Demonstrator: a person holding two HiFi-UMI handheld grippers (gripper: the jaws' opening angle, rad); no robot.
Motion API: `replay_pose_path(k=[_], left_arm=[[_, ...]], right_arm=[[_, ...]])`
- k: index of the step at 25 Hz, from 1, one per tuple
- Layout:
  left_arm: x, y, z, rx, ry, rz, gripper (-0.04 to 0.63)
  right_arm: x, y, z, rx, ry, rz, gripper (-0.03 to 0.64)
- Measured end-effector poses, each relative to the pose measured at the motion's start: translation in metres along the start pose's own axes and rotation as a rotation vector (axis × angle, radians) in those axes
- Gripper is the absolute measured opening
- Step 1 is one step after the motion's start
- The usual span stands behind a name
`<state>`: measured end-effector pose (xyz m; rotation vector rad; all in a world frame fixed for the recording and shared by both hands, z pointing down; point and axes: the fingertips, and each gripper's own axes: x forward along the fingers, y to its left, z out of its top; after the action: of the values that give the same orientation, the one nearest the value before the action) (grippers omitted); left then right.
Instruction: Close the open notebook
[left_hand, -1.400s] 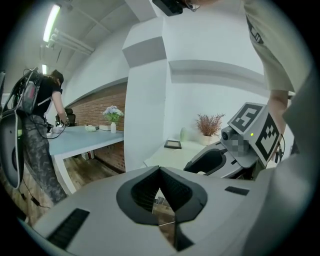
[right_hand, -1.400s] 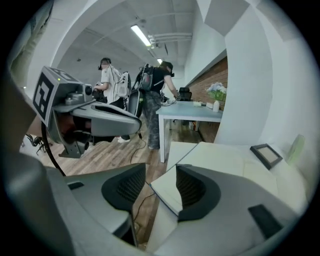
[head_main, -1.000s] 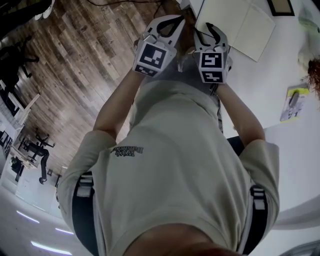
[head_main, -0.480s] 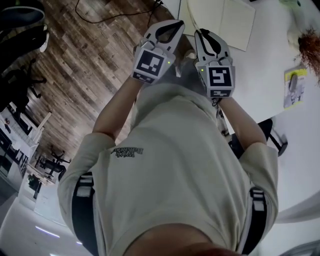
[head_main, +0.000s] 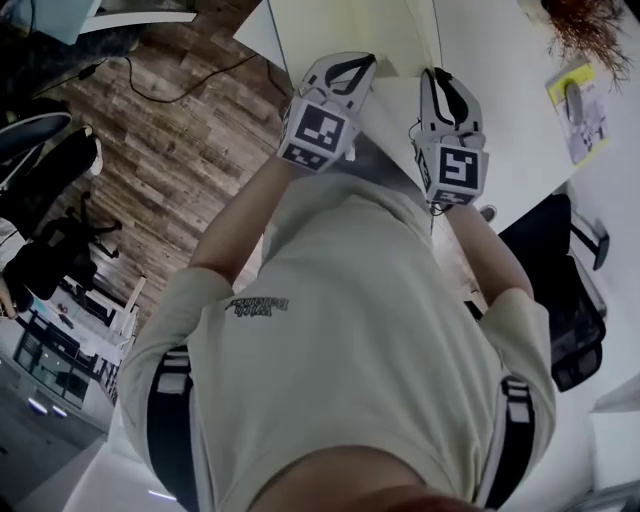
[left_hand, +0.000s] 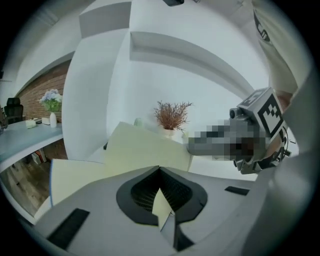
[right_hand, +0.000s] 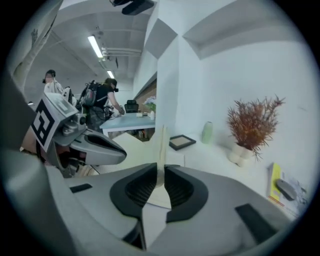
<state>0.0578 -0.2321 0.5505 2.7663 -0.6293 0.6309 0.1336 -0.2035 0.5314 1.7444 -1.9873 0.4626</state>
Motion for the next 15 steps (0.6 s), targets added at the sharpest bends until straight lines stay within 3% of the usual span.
replay_pose_path(k=[3,4,7,10,15], left_arm=[[0.022,-0.004,-0.011,-0.003,0.042,-0.016,0.012],[0.026,-0.004,-0.012,0.002,0.051,-0.019,0.012],[0.033,-0.003,-0.008,0.019,0.055,-0.019,0.012],[0.026,0.001,0.001,0.012,0.043,0.011,0.012],[-0.017,0.016,0.013,-0.039,0.007,0.101,0.012]], right_arm=[[0.015,-0.031,-0.040,-0.001,0.092,-0.063,0.054],[0.020,-0.038,-0.051,0.002,0.122,-0.072,0.031],[0.029,-0.049,-0.063,0.031,0.160,-0.067,0.048],[0.030,-0.038,-0.039,0.049,0.096,0.005,0.060],[0.024,0.027,0.005,0.010,0.009,0.225,0.060]])
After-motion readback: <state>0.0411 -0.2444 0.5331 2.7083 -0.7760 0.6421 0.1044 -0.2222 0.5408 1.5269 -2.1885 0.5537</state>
